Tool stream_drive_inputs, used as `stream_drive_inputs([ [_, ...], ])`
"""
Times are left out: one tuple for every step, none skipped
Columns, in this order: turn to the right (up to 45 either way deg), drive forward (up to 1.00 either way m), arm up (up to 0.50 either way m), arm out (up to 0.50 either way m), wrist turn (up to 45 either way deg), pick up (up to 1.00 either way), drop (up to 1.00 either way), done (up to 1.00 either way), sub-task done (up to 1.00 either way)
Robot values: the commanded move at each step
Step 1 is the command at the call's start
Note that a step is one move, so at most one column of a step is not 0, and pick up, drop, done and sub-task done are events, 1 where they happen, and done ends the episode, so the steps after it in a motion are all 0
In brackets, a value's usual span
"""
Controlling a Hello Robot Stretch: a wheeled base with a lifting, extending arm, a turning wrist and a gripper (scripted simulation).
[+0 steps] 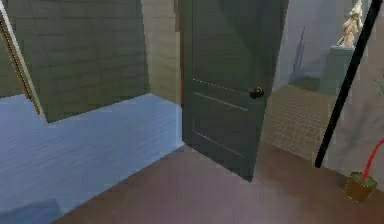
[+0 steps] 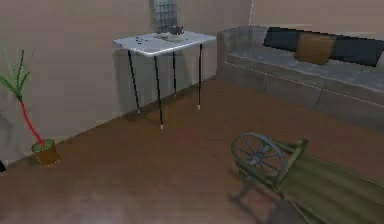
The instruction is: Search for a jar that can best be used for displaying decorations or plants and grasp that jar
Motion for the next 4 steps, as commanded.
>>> stream_drive_inputs([
  [-27.0, 0.0, 0.0, 0.0, 0.0, 0.0, 0.0, 0.0, 0.0],
  [0.0, 1.0, 0.0, 0.0, 0.0, 0.0, 0.0, 0.0, 0.0],
  [0.0, 0.05, 0.0, 0.0, 0.0, 0.0, 0.0, 0.0, 0.0],
  [-39.0, 0.0, 0.0, 0.0, 0.0, 0.0, 0.0, 0.0, 0.0],
])
